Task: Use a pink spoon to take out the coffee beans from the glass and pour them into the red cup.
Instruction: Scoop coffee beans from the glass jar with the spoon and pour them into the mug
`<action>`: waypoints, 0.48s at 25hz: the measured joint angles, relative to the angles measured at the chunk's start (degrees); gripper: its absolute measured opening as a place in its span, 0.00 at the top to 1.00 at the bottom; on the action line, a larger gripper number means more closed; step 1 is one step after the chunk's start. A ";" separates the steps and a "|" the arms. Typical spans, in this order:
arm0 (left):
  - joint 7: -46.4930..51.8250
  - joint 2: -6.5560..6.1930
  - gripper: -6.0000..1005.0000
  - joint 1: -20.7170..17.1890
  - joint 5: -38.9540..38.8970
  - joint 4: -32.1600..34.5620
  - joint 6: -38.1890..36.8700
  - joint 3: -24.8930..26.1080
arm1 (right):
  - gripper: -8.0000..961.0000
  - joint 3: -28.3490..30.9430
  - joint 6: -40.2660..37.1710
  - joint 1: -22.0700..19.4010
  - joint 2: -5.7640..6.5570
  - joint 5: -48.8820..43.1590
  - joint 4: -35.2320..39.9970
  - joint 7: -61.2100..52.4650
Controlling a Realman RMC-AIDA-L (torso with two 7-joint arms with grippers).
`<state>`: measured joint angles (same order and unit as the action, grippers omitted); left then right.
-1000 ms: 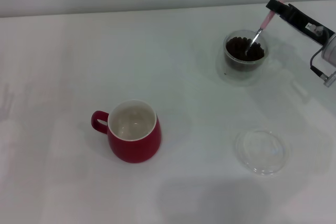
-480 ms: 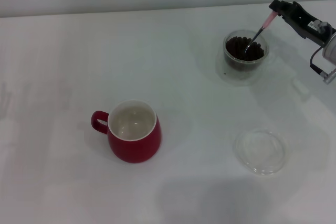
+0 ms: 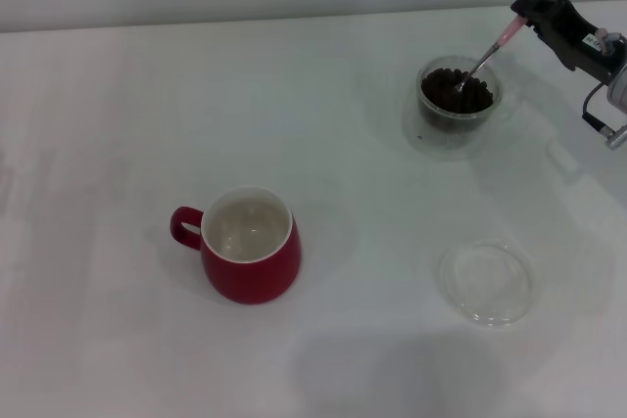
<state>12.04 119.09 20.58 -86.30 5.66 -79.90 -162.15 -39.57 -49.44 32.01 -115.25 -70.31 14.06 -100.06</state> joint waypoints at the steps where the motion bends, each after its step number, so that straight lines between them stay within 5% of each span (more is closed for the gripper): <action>1: 0.00 0.00 0.21 0.07 -0.03 -0.01 0.00 0.00 | 0.84 0.01 0.01 0.00 0.01 0.00 0.02 -0.33; 12: 0.00 0.00 0.21 0.37 -1.15 -0.75 0.18 -0.01 | 0.84 0.10 0.42 -1.03 0.00 2.75 1.34 -4.00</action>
<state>12.04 119.09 20.95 -87.45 4.90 -79.71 -162.16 -39.47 -49.02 30.98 -115.25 -67.56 15.40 -104.06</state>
